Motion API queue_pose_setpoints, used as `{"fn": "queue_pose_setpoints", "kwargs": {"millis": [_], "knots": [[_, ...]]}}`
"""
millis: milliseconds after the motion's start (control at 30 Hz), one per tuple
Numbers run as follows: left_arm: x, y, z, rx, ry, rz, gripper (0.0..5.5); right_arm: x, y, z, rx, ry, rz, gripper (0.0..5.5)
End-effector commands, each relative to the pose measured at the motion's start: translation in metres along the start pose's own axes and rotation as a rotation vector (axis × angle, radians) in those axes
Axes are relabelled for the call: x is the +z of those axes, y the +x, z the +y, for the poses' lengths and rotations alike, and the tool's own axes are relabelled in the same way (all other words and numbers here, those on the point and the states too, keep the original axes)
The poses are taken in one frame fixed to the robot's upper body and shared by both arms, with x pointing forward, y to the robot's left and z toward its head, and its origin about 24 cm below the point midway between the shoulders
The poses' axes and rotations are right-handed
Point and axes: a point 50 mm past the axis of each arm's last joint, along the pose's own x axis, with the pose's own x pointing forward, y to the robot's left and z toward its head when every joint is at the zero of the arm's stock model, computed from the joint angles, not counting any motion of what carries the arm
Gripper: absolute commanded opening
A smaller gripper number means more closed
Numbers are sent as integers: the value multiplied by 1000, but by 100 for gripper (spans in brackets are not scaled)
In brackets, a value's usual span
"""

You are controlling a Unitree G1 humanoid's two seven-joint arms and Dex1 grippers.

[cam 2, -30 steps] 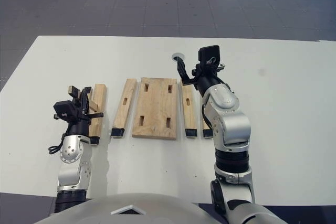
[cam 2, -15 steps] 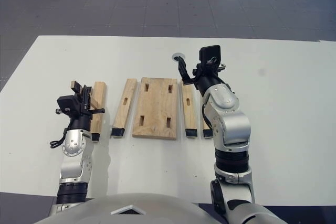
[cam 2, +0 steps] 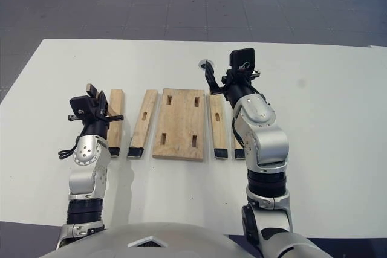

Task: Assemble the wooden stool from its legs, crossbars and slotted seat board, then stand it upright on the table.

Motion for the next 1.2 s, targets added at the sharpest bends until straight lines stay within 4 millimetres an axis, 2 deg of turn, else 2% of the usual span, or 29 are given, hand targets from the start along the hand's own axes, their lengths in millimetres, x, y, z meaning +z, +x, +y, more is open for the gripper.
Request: {"fn": "queue_pose_setpoints", "kwargs": {"millis": [33, 167, 433, 600, 767, 900, 1000, 1133, 1200], "knots": [[5, -1, -13, -51, -21, 31, 42, 5, 2, 2, -3, 2, -17, 431], [0, -5, -14, -53, -10, 55, 42, 5, 3, 2, -1, 3, -17, 431], [-18, -16, -2, -5, 81, 83, 42, 5, 2, 1, -6, 1, -18, 431], [-22, -17, -1, -11, 76, 85, 42, 5, 2, 1, -5, 1, -20, 431], [-19, -15, -1, -27, 54, 74, 143, 5, 3, 1, -6, 2, -20, 431], [-10, -14, 1, -19, 46, 53, 198, 4, 3, 2, -8, 3, -21, 431], [11, -13, 0, -35, 26, 11, 251, 4, 2, 1, -13, 5, -21, 431], [47, -9, -2, -59, 4, -42, 251, 3, 1, 3, -17, 14, -19, 431], [57, -8, -2, -58, 6, -46, 251, 2, 0, 4, -18, 17, -18, 431]]}}
